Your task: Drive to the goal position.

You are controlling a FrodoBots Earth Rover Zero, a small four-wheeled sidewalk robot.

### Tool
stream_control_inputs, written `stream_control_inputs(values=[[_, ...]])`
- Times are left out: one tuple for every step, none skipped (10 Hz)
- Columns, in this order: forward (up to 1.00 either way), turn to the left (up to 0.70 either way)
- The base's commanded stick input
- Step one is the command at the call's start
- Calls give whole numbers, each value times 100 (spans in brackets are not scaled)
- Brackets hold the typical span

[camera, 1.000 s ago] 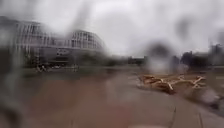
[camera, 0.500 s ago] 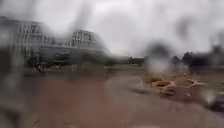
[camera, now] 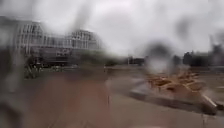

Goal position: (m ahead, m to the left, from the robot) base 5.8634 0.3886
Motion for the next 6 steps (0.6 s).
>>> stream_control_inputs(values=[[100,2],[100,0],[100,-17],[100,-32],[100,-40],[100,-27]])
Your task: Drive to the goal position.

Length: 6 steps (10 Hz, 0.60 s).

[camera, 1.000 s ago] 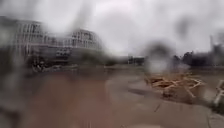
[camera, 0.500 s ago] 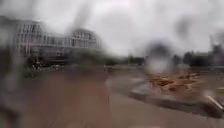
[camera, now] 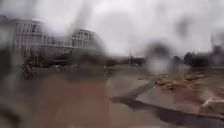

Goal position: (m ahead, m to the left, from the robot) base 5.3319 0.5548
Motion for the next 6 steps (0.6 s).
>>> stream_control_inputs(values=[[100,0],[100,2],[100,3],[100,3],[100,3],[100,3]])
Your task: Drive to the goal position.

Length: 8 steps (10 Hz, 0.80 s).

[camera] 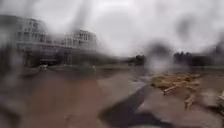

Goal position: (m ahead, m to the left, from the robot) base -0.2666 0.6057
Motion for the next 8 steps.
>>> stream_control_inputs(values=[[100,3],[100,3],[100,3],[100,2],[100,3],[100,3],[100,2],[100,2]])
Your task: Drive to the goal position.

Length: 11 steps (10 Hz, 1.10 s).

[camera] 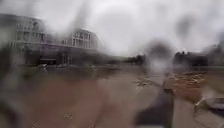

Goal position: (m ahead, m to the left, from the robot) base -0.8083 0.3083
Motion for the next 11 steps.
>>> stream_control_inputs(values=[[100,2],[100,2],[100,2],[100,1],[100,-2],[100,-15],[100,-38],[100,-39],[100,0],[100,0],[100,1]])
